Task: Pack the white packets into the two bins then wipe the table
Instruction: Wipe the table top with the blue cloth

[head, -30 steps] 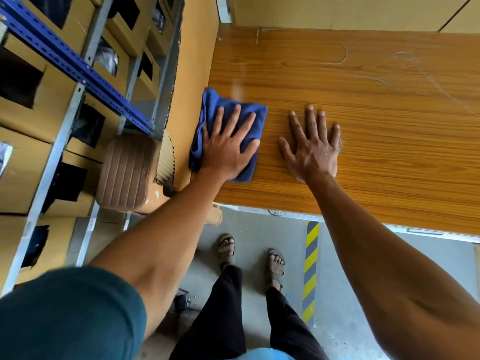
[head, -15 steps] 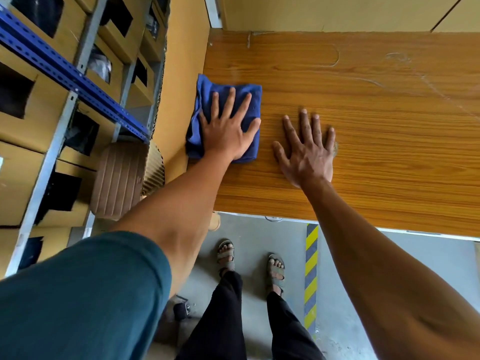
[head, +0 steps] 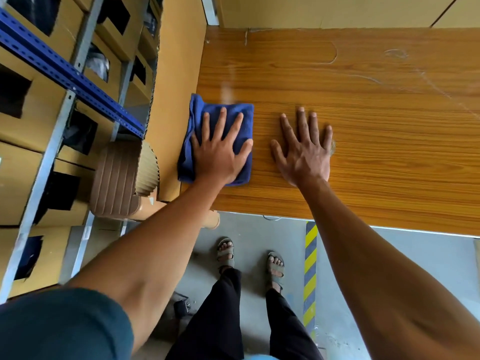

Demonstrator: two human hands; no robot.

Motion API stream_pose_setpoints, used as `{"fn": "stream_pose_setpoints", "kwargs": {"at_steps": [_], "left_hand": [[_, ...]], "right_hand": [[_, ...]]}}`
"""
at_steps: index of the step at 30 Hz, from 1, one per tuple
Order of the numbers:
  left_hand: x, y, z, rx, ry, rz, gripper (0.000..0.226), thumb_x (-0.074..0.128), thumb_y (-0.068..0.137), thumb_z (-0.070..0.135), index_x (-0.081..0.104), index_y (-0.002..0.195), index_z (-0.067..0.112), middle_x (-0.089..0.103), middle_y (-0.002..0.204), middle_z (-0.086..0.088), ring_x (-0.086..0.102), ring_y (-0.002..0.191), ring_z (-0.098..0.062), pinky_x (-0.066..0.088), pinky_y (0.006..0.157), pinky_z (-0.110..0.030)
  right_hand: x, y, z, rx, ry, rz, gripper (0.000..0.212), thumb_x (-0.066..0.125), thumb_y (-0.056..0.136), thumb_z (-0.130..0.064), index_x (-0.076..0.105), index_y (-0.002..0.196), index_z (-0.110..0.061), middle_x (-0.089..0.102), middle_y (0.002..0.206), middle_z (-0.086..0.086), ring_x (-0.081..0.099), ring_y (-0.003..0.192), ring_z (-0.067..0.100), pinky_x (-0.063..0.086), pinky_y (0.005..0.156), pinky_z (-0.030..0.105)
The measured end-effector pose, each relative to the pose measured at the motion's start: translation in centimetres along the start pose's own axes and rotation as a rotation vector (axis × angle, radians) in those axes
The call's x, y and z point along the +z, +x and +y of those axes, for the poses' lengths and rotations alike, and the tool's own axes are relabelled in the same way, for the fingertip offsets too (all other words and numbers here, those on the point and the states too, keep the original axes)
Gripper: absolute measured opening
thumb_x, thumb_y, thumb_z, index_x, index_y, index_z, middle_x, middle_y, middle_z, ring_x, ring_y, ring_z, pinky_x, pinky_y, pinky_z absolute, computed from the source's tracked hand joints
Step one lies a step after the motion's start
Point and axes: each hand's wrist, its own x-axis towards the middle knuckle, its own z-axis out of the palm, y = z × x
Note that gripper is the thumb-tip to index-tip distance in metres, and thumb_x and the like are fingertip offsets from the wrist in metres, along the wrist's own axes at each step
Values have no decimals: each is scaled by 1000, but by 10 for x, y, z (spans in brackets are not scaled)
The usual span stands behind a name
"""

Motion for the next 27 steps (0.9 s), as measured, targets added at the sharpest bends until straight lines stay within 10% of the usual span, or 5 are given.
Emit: {"fn": "stream_pose_setpoints", "kwargs": {"at_steps": [27], "left_hand": [[-2,30,13,1,-9,-41,73,18,101,78,10,167,48,3,178,7,-1,163,-33,10,125,-71]], "right_hand": [[-1,0,4,5,15,12,72,15,104,-73,4,168,-41,-3,178,-1,-4,163,27,2,129,60]]}}
